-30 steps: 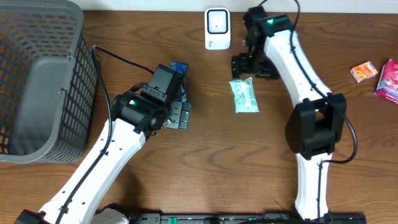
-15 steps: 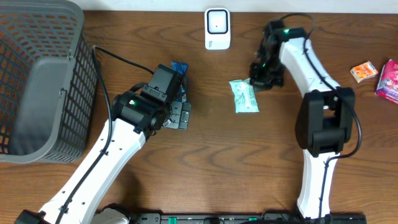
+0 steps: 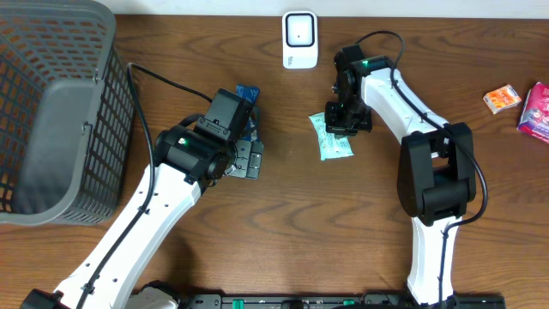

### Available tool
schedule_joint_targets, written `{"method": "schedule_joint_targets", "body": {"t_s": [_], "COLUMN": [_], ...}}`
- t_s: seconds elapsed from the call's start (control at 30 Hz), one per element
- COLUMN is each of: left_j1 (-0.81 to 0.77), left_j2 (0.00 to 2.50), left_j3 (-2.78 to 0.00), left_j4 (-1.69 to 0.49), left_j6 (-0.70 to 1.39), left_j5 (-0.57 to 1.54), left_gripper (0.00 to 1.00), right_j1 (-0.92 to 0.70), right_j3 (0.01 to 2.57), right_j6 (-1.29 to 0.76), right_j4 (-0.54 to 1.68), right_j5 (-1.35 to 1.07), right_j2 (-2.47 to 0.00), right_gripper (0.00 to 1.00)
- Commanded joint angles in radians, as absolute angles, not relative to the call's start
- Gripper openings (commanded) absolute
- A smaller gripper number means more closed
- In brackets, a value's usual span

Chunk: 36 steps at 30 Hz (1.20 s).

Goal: Scan the item barcode

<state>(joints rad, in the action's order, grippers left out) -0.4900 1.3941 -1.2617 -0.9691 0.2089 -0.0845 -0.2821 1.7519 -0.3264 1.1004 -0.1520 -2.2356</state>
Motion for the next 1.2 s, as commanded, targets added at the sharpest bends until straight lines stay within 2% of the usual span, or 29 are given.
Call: {"method": "schedule_joint_targets", "body": {"t_s": [0.0, 0.1, 0.13, 0.2, 0.23, 0.5, 0.63, 0.9, 1.0, 1.03, 1.07, 1.1, 1.13, 1.17], "left_j1": [-0.488, -0.488, -0.488, -0.488, -0.488, -0.488, -0.488, -0.488, -0.488, -0.488, -0.488, -0.488, -0.488, -0.488], "left_j2": [1.397, 1.397, 1.397, 1.397, 1.397, 1.397, 1.397, 1.397, 1.397, 1.397, 1.397, 1.397, 1.397, 1.397], "left_j3": [-1.261, -1.261, -1.261, -1.261, -1.261, -1.261, -1.261, -1.261, -1.261, -1.261, -1.261, -1.261, -1.261, -1.261], "left_j4": [-0.971, -0.971, -0.971, -0.971, -0.971, -0.971, -0.971, -0.971, -0.971, -0.971, -0.971, -0.971, -0.971, -0.972], "left_j6": [0.207, 0.207, 0.207, 0.207, 0.207, 0.207, 0.207, 0.207, 0.207, 0.207, 0.207, 0.207, 0.207, 0.207], "left_j5": [-0.090, -0.090, -0.090, -0.090, -0.090, -0.090, -0.090, -0.090, -0.090, -0.090, -0.090, -0.090, -0.090, -0.090], "left_gripper": [0.98, 0.98, 0.98, 0.98, 0.98, 0.98, 0.98, 0.98, 0.98, 0.98, 0.98, 0.98, 0.98, 0.98], "right_j1": [-0.300, -0.279, -0.270, -0.243, -0.230, -0.160, -0.161, -0.160, -0.161, -0.160, -0.160, -0.160, -0.160, -0.160], "right_j3": [1.785, 1.864, 1.886, 1.923, 1.931, 1.861, 1.748, 1.512, 1.445, 1.428, 1.417, 1.409, 1.406, 1.406], "right_j6": [-0.336, -0.287, -0.282, -0.279, -0.279, -0.262, -0.205, -0.231, -0.243, -0.243, -0.243, -0.243, -0.243, -0.248], "right_j4": [1.150, 1.183, 1.187, 1.190, 1.189, 1.185, 1.105, 0.826, 0.759, 0.746, 0.738, 0.734, 0.733, 0.733], "right_j5": [-0.187, -0.183, -0.181, -0.173, -0.174, -0.184, -0.284, -0.529, -0.542, -0.541, -0.541, -0.541, -0.540, -0.540], "right_j2": [-2.246, -2.215, -2.207, -2.190, -2.182, -2.180, -2.180, -2.180, -2.180, -2.180, -2.180, -2.180, -2.180, -2.180], "right_gripper": [0.01, 0.10, 0.23, 0.64, 0.72, 0.82, 0.77, 0.74, 0.66, 0.60, 0.49, 0.35, 0.13, 0.01]}}
